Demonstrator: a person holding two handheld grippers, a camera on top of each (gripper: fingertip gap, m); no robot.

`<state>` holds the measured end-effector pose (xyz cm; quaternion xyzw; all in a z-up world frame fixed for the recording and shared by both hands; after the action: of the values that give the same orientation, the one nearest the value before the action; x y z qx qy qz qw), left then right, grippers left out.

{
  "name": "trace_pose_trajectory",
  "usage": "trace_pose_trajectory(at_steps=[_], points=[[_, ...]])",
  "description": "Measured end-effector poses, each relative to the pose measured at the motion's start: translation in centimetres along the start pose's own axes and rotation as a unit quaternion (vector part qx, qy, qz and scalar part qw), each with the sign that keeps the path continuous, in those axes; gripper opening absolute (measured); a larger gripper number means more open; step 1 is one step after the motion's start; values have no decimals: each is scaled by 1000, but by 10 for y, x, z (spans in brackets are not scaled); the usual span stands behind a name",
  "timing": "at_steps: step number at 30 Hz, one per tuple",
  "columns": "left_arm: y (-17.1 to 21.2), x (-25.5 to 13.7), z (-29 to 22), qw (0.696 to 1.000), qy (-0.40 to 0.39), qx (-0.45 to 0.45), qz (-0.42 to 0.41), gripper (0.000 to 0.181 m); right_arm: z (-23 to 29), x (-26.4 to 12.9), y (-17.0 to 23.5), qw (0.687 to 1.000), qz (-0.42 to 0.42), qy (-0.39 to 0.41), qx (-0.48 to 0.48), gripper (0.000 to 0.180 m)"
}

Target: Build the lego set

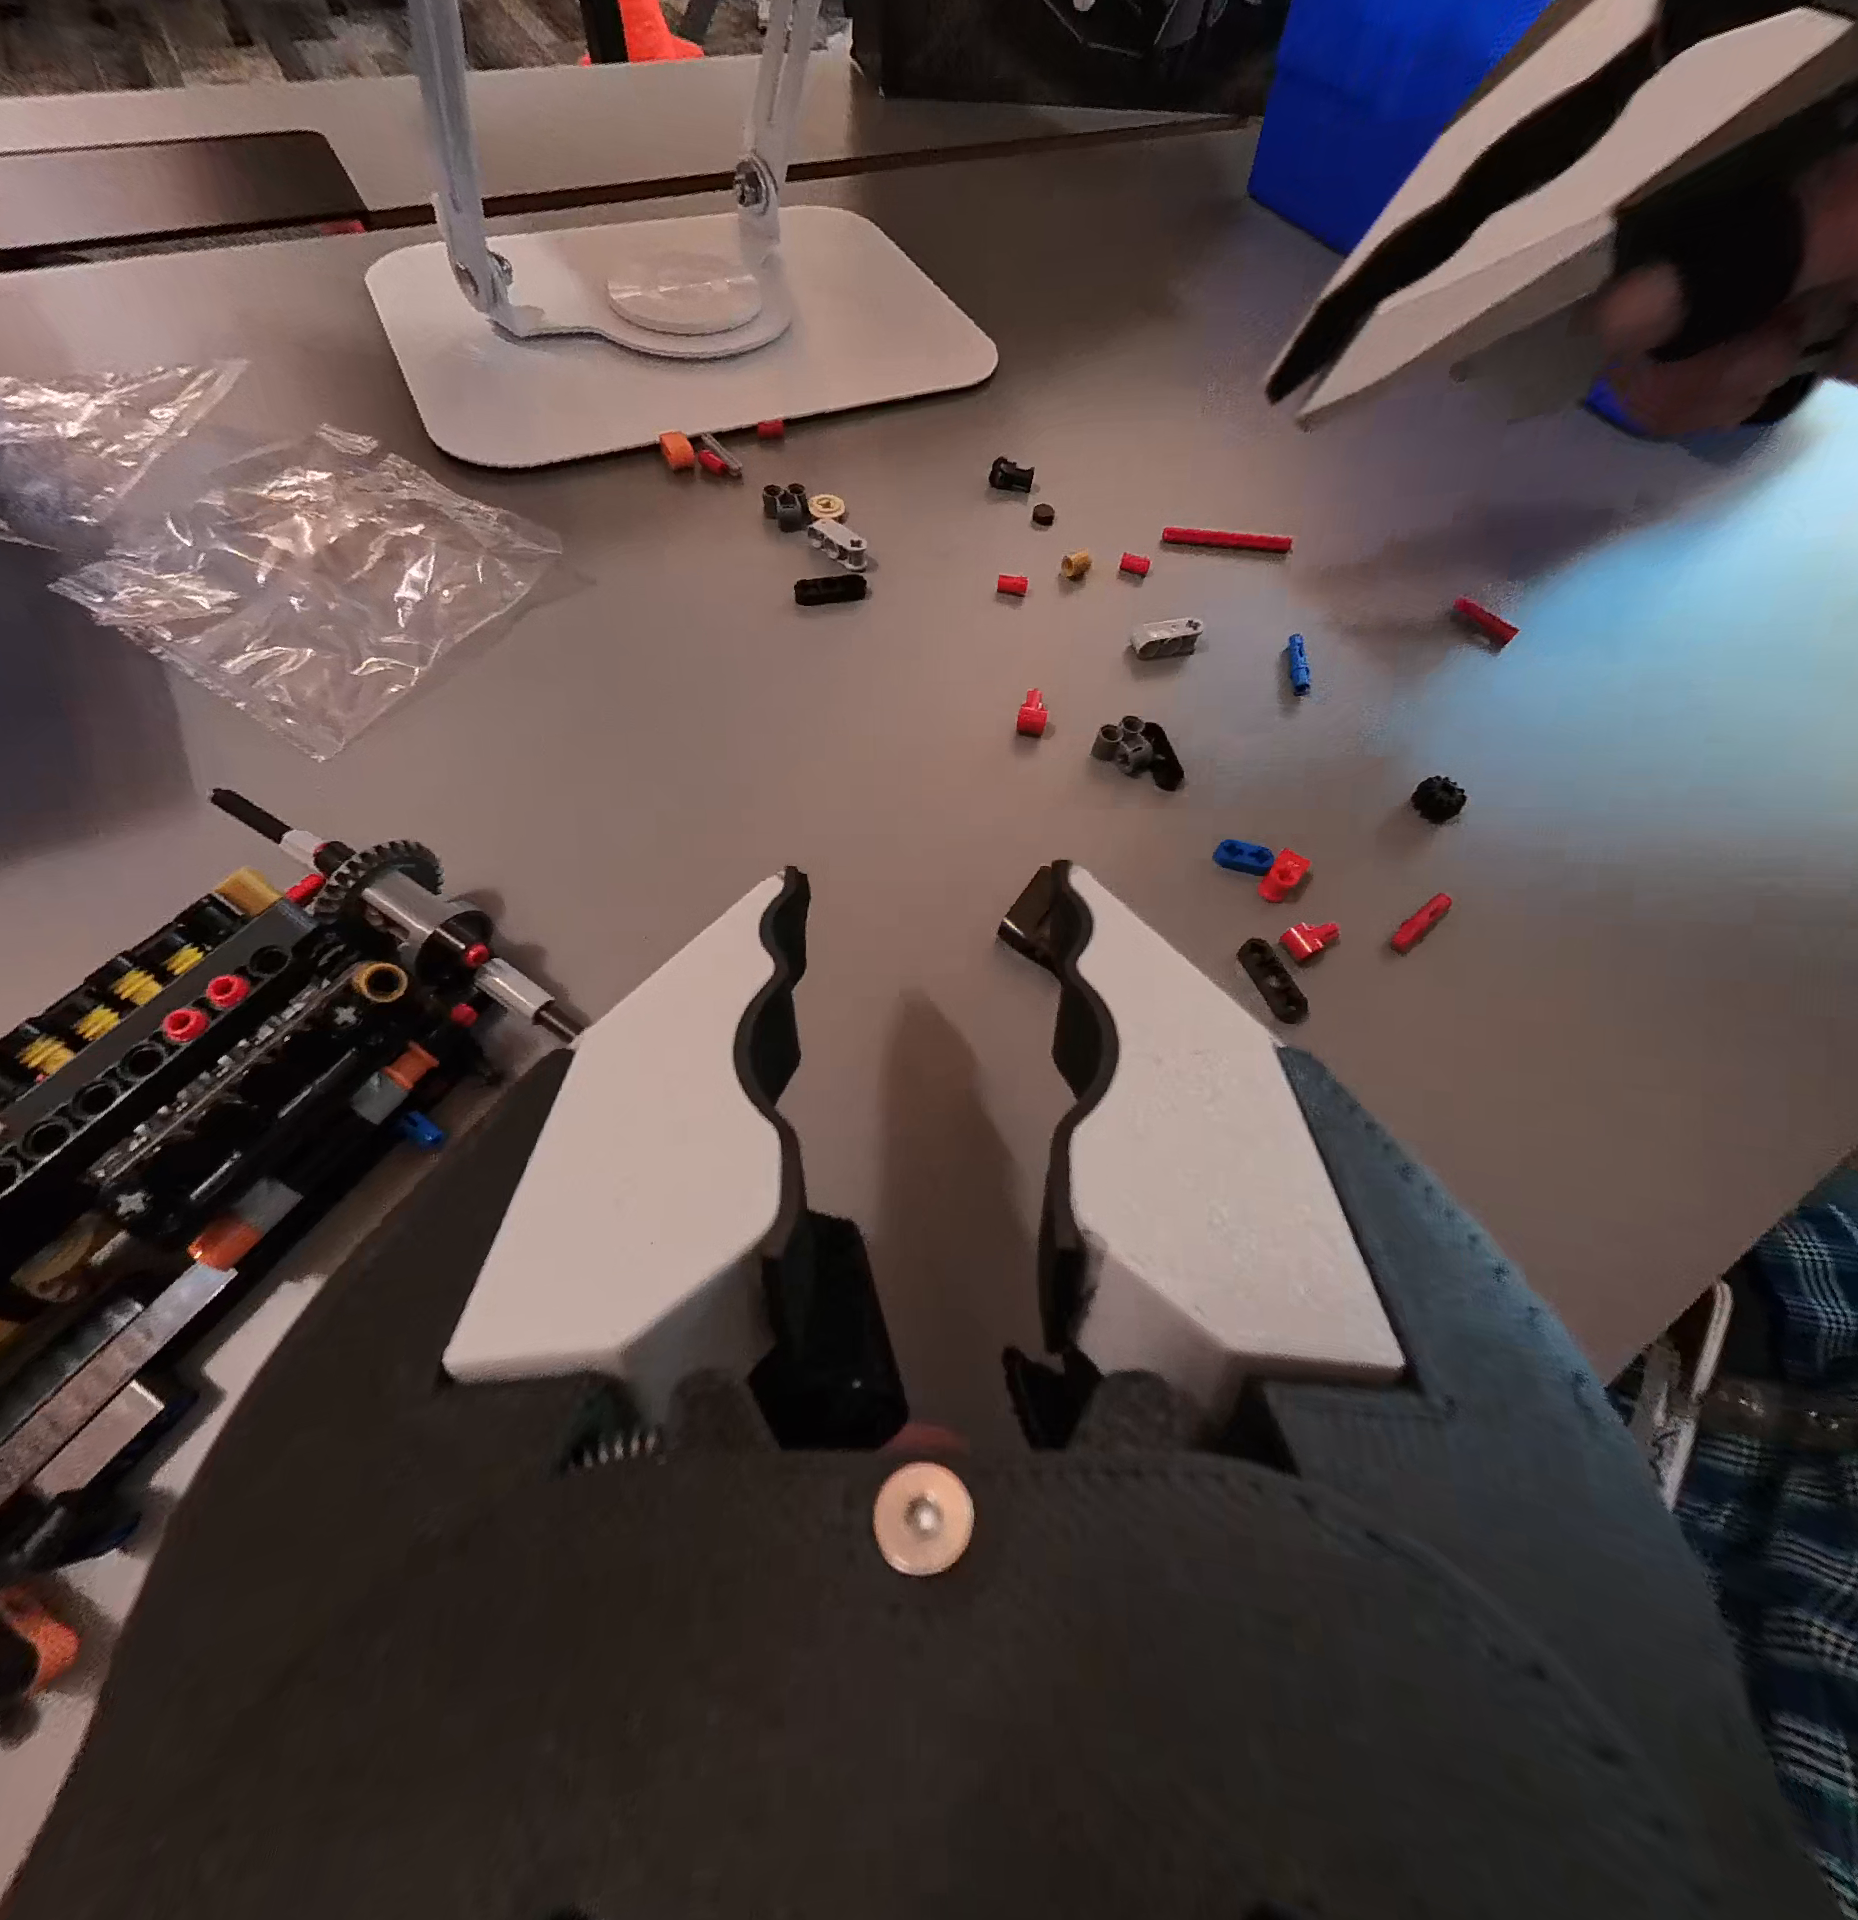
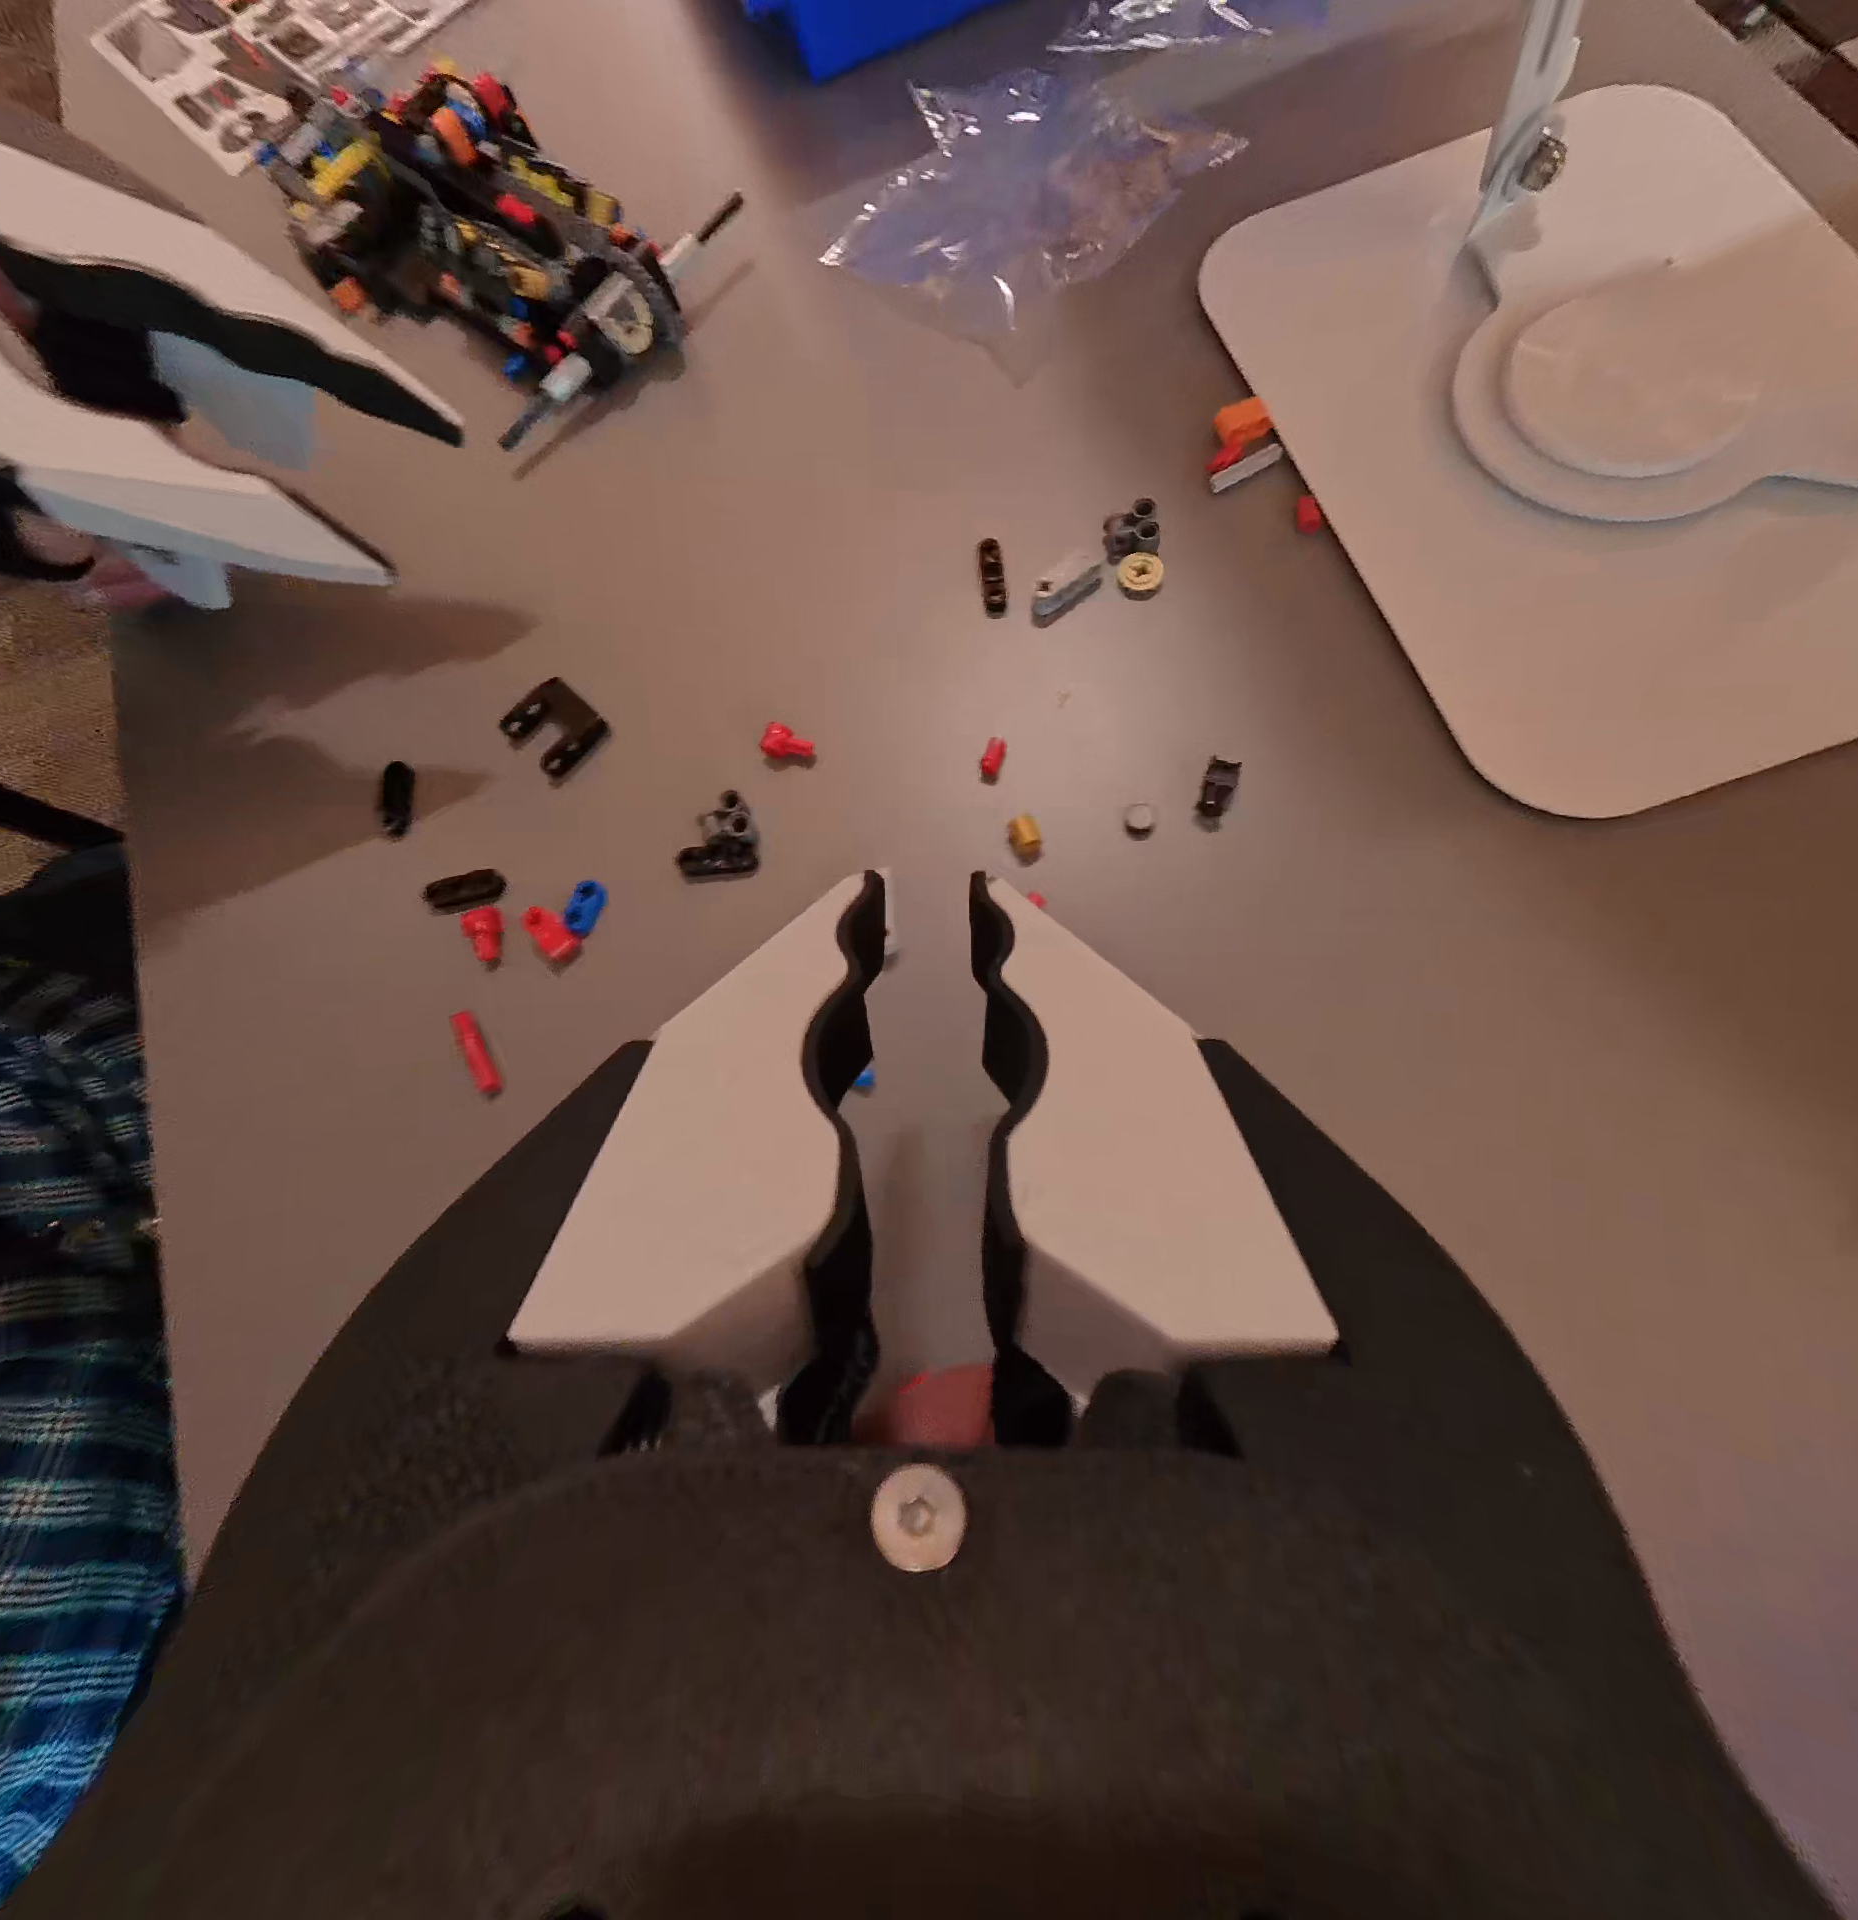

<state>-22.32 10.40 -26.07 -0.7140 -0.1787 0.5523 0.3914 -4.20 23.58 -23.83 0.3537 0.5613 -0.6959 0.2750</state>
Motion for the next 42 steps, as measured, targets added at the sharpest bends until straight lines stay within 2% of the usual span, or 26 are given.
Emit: trace_pose_trajectory(at_steps=[6, 14, 19, 27, 30, 36, 42], points=[[7, -4, -13, 999, 20, 27, 18, 41, 35, -8, 20, 1000, 11, -7, -14, 18], [24, -6, -34, 995, 46, 70, 47, 40, 46, -15, 63, 999, 33, 21, 18, 26], [30, -5, -41, 993, 53, 81, 61, 39, 71, 0, 75, 999, 49, 10, 7, 27], [33, -7, -47, 992, 54, 90, 65, 39, 83, 33, 73, 997, 66, 32, -13, 21], [35, -7, -47, 992, 53, 91, 66, 39, 81, 35, 69, 997, 66, 32, -20, 10], [37, -5, -42, 992, 49, 94, 75, 39, 84, 35, 59, 998, 50, 27, -32, 10], [29, -3, -41, 993, 62, 78, 68, 38, 98, 32, 31, 995, 1, 43, -91, 10]])
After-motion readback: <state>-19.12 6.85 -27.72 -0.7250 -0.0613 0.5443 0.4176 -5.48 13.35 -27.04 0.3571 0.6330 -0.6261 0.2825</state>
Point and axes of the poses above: each gripper's, where its closed fingertips meet, x out along the fingers, y out of its underside, z = x × y across the jaws, the point moved 4 cm from there along -x, back along the fingers, and after that the axes turned 13 degrees about z, right-handed, at the moved point
